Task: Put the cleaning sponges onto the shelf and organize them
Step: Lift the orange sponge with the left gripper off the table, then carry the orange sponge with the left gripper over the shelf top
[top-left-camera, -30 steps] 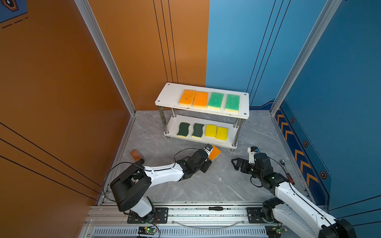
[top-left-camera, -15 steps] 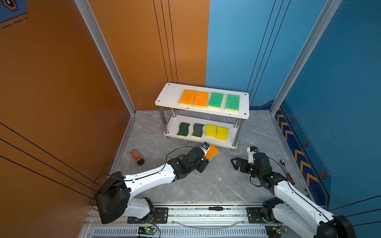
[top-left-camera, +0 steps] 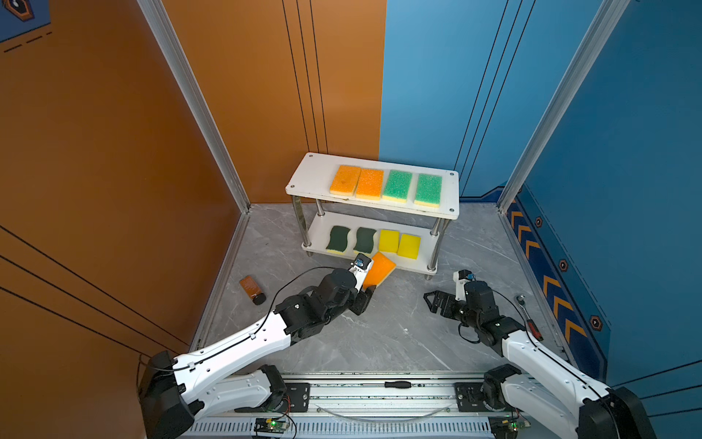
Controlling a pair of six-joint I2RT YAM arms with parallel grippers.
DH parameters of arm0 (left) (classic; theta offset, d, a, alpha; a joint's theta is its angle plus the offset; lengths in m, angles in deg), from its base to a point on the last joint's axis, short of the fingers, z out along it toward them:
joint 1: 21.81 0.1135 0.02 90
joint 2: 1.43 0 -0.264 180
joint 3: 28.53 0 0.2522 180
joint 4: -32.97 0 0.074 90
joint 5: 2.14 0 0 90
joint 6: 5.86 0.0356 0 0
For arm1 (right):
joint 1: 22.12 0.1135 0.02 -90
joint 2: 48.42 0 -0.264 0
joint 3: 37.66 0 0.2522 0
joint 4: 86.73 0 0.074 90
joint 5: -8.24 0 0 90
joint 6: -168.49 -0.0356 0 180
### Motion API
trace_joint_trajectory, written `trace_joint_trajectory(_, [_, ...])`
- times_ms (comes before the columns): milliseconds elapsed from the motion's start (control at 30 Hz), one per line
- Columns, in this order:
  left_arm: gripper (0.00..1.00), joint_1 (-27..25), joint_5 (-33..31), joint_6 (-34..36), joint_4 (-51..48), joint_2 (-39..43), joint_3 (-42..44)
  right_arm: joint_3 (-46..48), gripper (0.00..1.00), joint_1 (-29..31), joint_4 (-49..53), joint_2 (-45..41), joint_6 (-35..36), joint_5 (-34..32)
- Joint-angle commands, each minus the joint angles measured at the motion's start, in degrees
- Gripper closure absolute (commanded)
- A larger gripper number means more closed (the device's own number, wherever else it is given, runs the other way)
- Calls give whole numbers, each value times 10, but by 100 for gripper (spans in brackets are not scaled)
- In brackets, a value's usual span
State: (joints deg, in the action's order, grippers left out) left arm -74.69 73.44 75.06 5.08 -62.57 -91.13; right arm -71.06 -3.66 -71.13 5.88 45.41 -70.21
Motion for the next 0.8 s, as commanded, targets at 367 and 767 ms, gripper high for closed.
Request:
trace_joint_trajectory(367, [39,43,-13,-1,-99,74,-54,1,0,11,-14,14,-8,4])
trace_joint_trajectory(767, [38,71,-16,6,-139,101,-96,-3,0,17,-13,15,-10,1])
